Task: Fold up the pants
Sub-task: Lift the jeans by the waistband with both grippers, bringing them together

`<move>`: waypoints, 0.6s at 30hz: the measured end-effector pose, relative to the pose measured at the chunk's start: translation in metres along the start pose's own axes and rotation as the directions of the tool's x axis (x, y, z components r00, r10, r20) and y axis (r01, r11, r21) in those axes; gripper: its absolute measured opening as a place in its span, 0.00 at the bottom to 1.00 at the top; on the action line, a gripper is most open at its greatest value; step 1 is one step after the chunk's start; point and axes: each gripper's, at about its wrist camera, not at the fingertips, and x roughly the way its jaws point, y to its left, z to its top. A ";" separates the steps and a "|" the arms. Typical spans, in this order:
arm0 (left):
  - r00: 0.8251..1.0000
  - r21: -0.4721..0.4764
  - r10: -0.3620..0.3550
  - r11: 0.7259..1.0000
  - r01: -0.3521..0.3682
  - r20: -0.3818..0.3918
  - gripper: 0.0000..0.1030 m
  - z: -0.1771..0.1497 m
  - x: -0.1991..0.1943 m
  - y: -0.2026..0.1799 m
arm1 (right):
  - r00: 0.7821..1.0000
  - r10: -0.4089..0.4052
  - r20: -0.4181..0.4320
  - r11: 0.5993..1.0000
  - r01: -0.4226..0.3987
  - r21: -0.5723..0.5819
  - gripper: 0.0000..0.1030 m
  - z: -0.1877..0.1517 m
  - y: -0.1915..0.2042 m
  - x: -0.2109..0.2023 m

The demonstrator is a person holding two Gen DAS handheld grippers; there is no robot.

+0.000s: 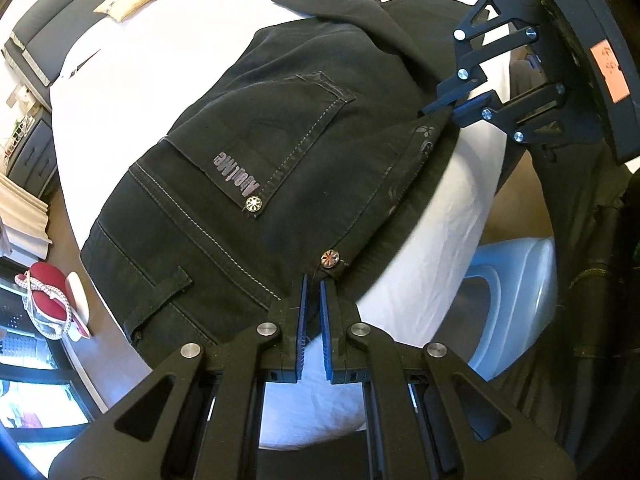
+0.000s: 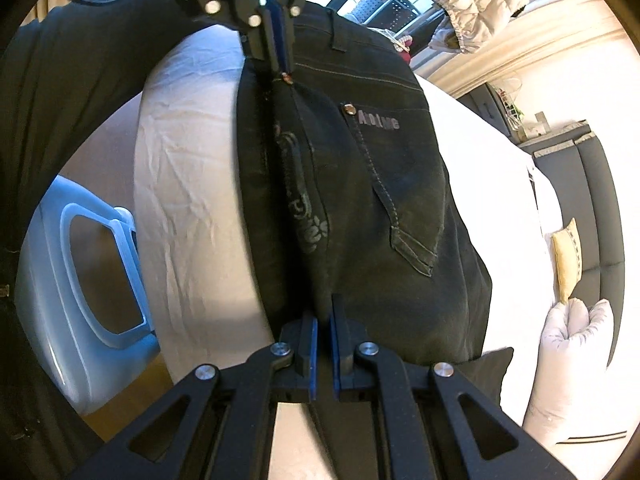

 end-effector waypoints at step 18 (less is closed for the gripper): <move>0.994 -0.117 -0.092 0.990 0.085 -0.057 0.07 -0.015 -0.028 0.013 | 1.000 -0.022 -0.014 0.997 0.023 0.077 0.09 0.008 0.006 0.019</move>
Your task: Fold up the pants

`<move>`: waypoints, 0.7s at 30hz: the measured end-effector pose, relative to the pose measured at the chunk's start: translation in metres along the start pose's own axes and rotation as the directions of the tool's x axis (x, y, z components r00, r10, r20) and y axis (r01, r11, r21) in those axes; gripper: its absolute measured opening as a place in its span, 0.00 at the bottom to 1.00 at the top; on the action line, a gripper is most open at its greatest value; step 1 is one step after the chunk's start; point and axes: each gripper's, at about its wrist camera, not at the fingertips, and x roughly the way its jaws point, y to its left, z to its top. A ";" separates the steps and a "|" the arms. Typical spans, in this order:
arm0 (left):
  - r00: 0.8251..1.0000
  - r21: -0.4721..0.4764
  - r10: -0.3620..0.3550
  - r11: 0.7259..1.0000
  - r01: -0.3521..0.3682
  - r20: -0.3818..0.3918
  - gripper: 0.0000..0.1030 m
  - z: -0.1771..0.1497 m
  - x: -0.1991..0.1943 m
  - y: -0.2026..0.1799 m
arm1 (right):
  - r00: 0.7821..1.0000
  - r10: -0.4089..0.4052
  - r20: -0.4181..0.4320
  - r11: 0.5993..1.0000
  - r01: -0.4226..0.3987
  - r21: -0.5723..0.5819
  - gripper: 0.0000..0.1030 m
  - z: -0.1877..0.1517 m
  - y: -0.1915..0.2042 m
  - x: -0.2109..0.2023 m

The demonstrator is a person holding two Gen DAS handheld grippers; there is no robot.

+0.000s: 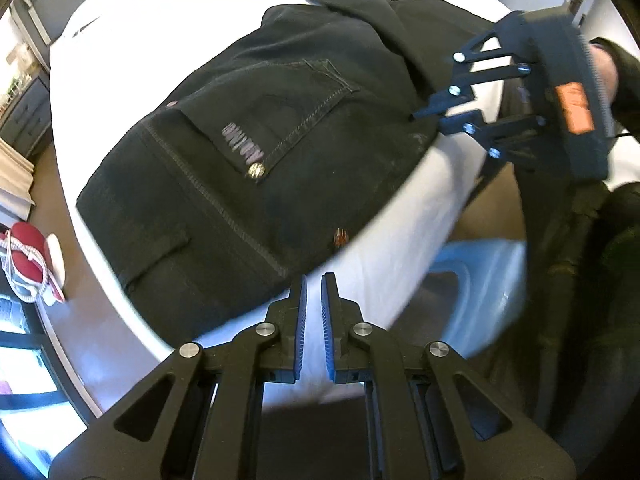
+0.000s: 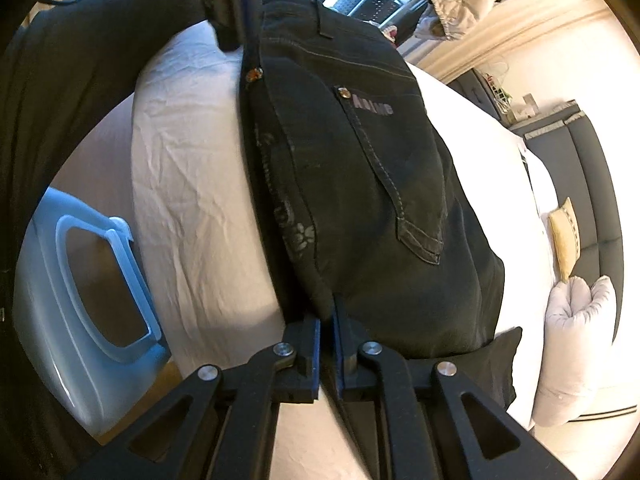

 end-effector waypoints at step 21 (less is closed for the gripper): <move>0.979 -0.321 -0.123 0.932 0.170 0.161 0.07 0.094 0.069 0.013 | 0.998 -0.003 0.058 0.925 -0.020 0.378 0.74 -0.031 -0.013 -0.020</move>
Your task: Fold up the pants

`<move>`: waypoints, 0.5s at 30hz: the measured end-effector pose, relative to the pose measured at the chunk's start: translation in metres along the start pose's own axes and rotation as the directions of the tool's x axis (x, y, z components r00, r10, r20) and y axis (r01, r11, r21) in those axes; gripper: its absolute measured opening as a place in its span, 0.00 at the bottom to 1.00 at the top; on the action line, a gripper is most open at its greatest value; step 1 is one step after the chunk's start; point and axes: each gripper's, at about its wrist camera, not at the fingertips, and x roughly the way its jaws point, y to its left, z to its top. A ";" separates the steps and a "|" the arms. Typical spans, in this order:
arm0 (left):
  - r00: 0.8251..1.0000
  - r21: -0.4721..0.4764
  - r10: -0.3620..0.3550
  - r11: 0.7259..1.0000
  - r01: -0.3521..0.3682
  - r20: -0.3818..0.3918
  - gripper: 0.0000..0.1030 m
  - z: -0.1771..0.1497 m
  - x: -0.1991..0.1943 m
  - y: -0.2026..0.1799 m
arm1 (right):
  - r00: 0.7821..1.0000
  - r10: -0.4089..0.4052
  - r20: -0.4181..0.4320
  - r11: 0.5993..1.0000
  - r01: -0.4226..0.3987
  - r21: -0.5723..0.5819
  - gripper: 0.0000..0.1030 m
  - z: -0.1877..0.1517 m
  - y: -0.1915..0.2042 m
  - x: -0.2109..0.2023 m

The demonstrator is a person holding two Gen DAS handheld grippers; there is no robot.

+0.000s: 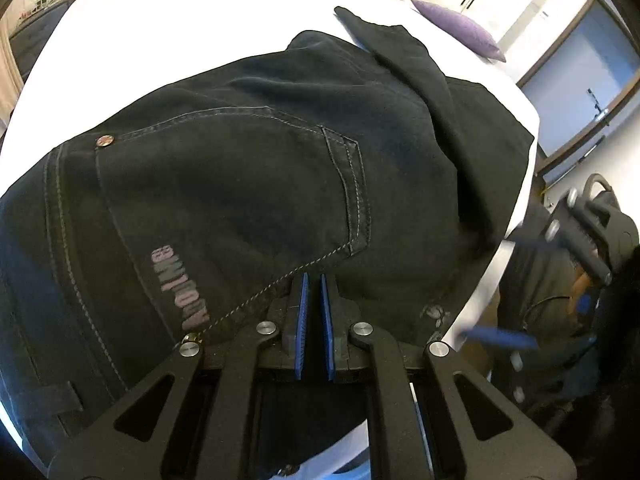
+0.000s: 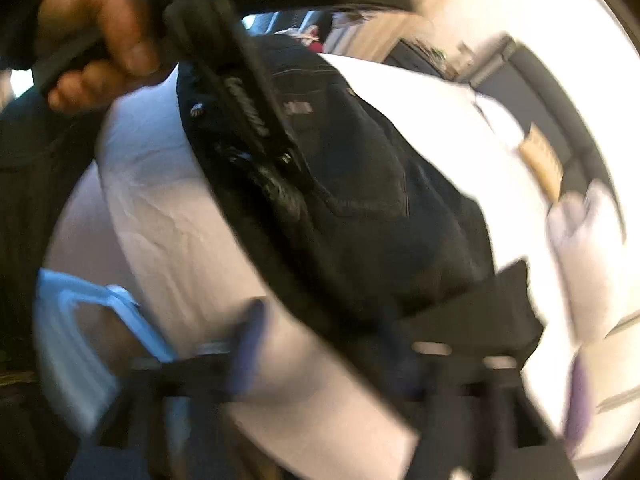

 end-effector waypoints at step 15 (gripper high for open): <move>0.996 -0.200 -0.080 0.976 0.088 0.048 0.07 0.040 0.022 0.003 | 0.993 -0.022 0.114 0.657 -0.072 0.750 0.69 -0.005 -0.243 -0.006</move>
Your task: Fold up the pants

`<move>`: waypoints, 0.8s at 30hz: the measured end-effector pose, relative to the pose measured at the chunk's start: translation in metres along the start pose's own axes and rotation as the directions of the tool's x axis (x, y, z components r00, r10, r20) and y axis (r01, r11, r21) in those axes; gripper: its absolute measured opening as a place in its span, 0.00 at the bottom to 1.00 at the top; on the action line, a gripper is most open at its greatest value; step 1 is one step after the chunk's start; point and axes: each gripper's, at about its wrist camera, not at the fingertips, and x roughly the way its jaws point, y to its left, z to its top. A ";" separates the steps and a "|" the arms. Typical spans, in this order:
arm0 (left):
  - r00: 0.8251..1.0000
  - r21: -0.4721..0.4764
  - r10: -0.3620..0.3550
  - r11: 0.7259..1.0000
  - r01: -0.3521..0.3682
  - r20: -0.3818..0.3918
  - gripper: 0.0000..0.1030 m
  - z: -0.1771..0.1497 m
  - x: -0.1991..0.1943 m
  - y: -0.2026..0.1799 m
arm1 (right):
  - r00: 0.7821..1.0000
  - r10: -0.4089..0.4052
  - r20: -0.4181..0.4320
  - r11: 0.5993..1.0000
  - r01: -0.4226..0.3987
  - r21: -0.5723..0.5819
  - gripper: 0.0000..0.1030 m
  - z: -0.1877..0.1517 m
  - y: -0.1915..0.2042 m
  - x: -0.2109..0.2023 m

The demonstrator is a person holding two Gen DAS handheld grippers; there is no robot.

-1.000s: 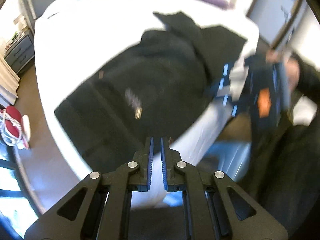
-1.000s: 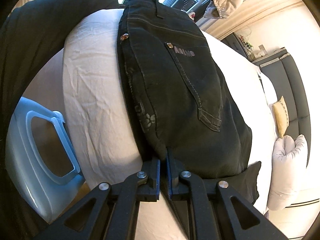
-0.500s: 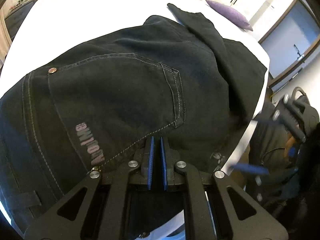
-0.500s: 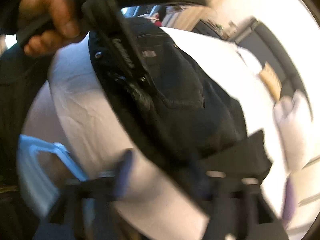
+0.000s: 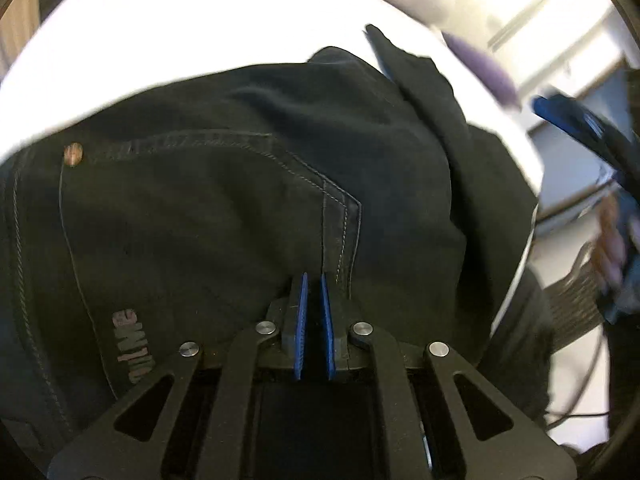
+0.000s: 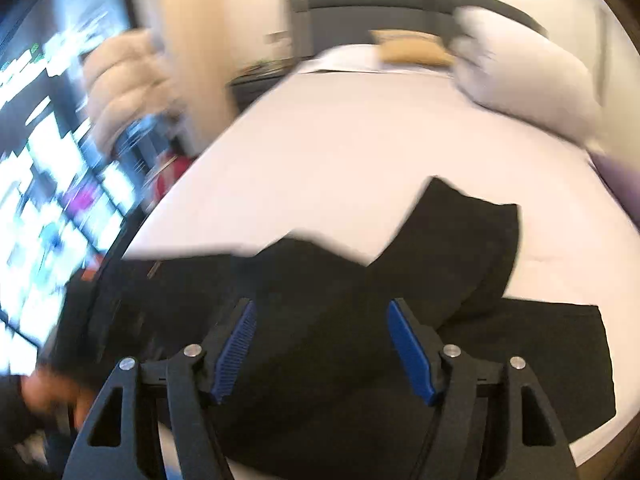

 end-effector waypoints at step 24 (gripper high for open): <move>0.998 0.057 0.069 0.996 -0.069 -0.005 0.06 -0.004 0.024 -0.010 | 0.907 -0.267 -0.324 0.853 0.379 0.358 0.57 0.109 -0.123 0.235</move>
